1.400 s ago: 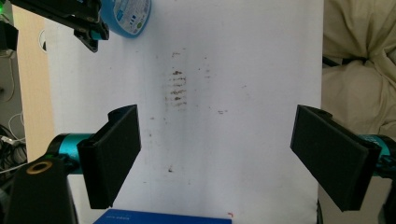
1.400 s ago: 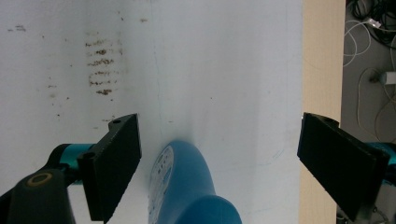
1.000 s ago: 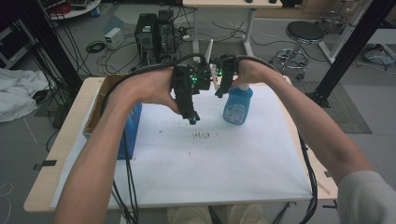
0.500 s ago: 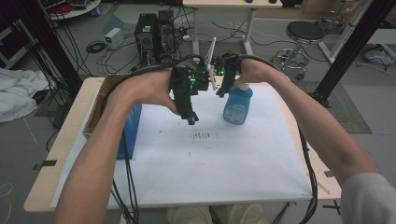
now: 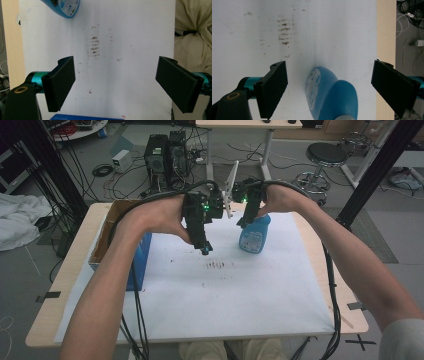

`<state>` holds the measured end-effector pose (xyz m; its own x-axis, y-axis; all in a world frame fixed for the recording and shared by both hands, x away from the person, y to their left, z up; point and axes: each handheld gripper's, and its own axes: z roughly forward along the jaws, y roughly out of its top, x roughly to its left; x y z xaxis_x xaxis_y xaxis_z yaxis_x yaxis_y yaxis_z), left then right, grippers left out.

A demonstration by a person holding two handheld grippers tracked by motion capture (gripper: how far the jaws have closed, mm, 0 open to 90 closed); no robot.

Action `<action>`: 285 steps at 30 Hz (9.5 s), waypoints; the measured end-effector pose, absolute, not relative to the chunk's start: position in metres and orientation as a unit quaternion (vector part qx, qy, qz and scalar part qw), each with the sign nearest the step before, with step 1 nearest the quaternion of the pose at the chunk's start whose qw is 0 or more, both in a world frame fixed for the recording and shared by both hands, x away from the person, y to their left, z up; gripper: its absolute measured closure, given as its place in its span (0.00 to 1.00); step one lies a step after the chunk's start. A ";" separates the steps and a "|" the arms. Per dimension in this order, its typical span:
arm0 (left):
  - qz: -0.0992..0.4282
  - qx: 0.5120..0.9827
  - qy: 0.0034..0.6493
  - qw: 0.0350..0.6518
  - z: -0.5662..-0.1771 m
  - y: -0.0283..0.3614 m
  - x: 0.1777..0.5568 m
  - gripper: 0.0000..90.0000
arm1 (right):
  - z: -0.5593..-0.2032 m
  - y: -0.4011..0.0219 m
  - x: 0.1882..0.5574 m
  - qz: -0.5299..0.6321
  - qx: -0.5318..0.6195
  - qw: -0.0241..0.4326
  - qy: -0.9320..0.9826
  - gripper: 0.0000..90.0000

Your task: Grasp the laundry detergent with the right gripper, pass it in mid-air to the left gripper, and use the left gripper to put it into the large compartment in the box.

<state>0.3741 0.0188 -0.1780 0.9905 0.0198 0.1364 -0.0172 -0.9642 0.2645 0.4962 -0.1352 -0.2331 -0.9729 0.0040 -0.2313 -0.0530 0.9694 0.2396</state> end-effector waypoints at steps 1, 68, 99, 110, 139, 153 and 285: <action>0.068 0.989 0.001 0.134 -0.179 0.019 0.374 0.18 | -0.233 -0.136 0.493 0.124 -0.016 0.117 0.985 0.14; 0.065 0.989 -0.011 0.135 -0.181 0.017 0.368 0.18 | -0.309 -0.277 0.494 0.256 0.179 0.107 0.944 0.14; 0.058 0.989 -0.004 0.136 -0.188 0.022 0.373 0.18 | -0.345 -0.255 0.516 0.336 0.194 0.083 0.918 0.14; 0.056 0.989 -0.001 0.134 -0.190 0.023 0.374 0.18 | -0.355 -0.254 0.516 0.348 0.200 0.080 0.912 0.14; 0.058 0.989 0.000 0.137 -0.191 0.024 0.373 0.18 | -0.364 -0.260 0.517 0.389 0.211 0.074 0.894 0.29; 0.058 0.989 0.002 0.137 -0.192 0.025 0.373 0.18 | -0.365 -0.258 0.516 0.401 0.201 0.080 0.890 0.36; 0.050 0.981 0.075 0.173 -0.237 -0.039 0.410 0.37 | -0.324 -0.180 0.423 0.415 0.007 0.009 0.910 0.52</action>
<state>0.4100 -0.0389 -0.2373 0.9837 0.1647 0.0727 0.1300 -0.9291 0.3461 0.4233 -0.1801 -0.3240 -0.9997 0.0202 -0.0113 0.0047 0.6547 0.7559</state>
